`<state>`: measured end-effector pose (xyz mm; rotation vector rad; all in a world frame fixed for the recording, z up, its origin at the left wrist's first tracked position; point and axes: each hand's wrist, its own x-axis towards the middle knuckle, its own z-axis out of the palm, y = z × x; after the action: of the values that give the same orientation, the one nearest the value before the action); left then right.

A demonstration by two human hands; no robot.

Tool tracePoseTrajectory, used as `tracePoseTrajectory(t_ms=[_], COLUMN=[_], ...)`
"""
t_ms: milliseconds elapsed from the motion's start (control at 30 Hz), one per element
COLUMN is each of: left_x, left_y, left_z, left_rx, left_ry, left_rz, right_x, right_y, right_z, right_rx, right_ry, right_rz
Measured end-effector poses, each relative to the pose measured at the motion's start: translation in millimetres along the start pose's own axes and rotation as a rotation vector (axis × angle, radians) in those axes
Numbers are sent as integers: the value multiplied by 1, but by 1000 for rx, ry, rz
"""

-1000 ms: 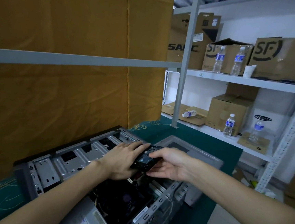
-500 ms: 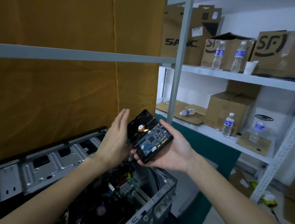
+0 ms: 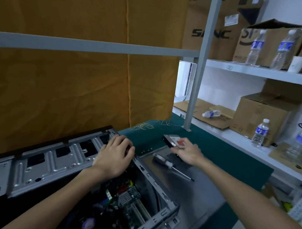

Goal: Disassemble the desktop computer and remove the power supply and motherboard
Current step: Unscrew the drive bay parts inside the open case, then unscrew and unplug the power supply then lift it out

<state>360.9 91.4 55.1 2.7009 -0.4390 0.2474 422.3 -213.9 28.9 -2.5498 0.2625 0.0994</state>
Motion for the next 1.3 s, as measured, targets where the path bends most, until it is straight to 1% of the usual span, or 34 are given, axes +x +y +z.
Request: tracePoseTrajectory(t_ms=[67,133,267,400,467,533,600,767,867,900,967,1000,1033,1067,1133,1200,1233,1300], left_x=[0,0,1,0,-1,-1,-1,-1,-2,-2,-3,-3,-3,-3,-2,-2,-2,-1], left_y=[-2,-3,-2,-1,-1,-1,0,2,3,2,2,2,2,2,2,2,2,0], left_z=[2,4,6,8,8,8,7,6,5,5,4,4,4,5,4,4,5,5], left_rx=[16,39,80,111,121,126,128,120,113,111,116,114,109,104,102,89,80,71], left_ry=[-1,5,11,20,28,27,23,19,21,22,24,26,30,33,32,30,28,22], left_rz=[-3,-6,-22,-22,-19,-13,-14,-9,-9,-7,-4,-3,-2,-2,-1,-4,-10,-16], right_x=[11,19,37,51,59,66,69,71,71,68,61,56,50,44,34,27,26,25], right_y=[18,33,58,67,65,63,64,68,67,66,58,51,40,27,3,-14,-18,-19], right_z=[11,17,24,22,14,7,4,5,8,10,17,21,26,30,41,51,55,60], right_rx=[-183,-328,-387,-459,-441,-354,-309,-319,-321,-360,-492,-518,-494,-447,-407,-488,-527,-574], right_ry=[46,62,66,68,37,-29,-60,-1,-13,6,137,221,278,279,140,-15,-52,-52], right_rz=[17,-16,-69,-116,-98,-61,-54,-71,-46,-36,-90,-164,-248,-322,-400,-391,-386,-393])
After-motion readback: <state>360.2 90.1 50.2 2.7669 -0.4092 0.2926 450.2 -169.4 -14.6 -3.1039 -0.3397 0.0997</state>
